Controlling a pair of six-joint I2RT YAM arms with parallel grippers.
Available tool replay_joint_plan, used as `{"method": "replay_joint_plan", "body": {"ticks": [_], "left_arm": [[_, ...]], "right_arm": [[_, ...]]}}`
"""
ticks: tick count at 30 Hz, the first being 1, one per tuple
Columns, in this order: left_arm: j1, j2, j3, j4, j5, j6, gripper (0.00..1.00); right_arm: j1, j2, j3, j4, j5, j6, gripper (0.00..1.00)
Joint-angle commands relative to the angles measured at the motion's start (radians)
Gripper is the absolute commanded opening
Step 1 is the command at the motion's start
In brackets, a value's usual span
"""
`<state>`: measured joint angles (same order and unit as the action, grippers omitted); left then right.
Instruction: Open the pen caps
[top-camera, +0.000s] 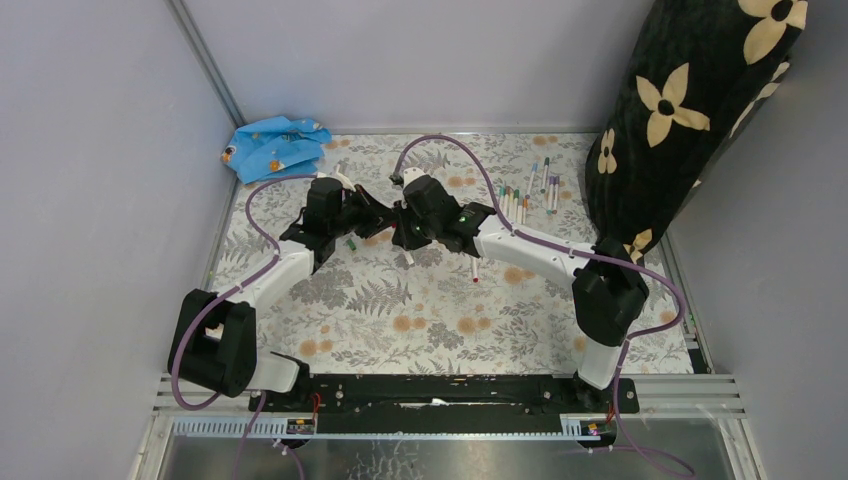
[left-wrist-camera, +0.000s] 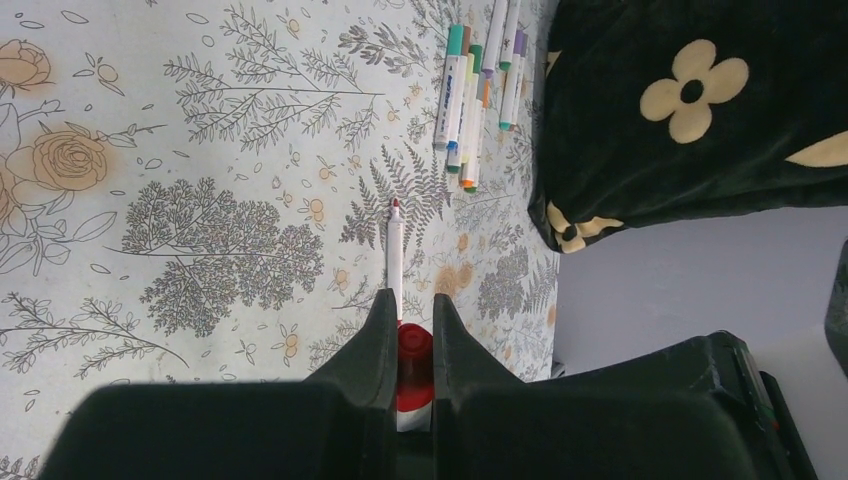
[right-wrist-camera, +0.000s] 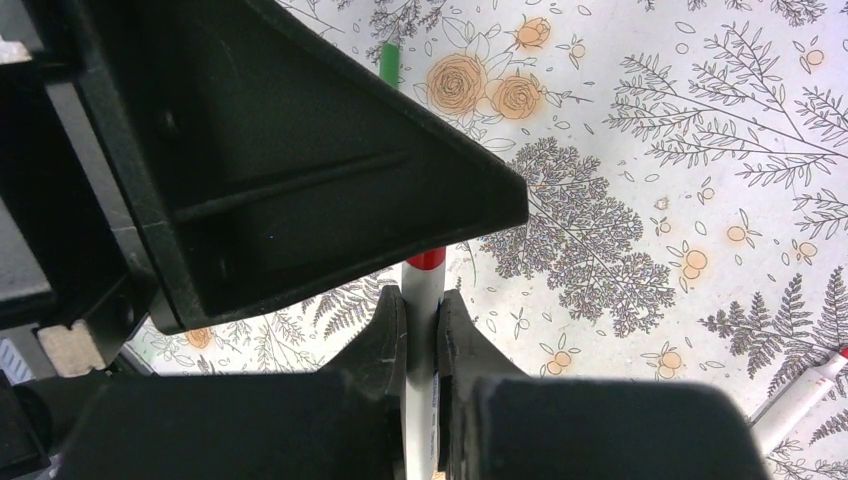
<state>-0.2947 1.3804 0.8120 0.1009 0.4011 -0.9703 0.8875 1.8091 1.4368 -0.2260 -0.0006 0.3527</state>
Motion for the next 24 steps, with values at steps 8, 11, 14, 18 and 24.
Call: {"method": "replay_joint_plan", "body": {"ticks": [8,11,14,18,24], "left_arm": [[0.092,0.047,-0.010,0.095,-0.037,-0.066,0.00],[0.139,0.089,0.033,0.074,-0.029,-0.022,0.00],[0.176,0.125,0.063,0.056,-0.020,0.016,0.00],[0.193,0.161,0.099,0.037,-0.015,0.056,0.00],[0.194,0.191,0.155,-0.061,-0.017,0.145,0.00]], "right_arm": [[0.009,-0.062,-0.111,0.052,0.004,-0.033,0.00],[0.008,-0.103,-0.197,0.082,-0.031,-0.024,0.00],[0.008,-0.129,-0.259,0.103,-0.057,-0.014,0.00],[0.008,-0.137,-0.303,0.122,-0.076,-0.006,0.00],[0.008,-0.157,-0.312,0.113,-0.010,-0.005,0.00]]}}
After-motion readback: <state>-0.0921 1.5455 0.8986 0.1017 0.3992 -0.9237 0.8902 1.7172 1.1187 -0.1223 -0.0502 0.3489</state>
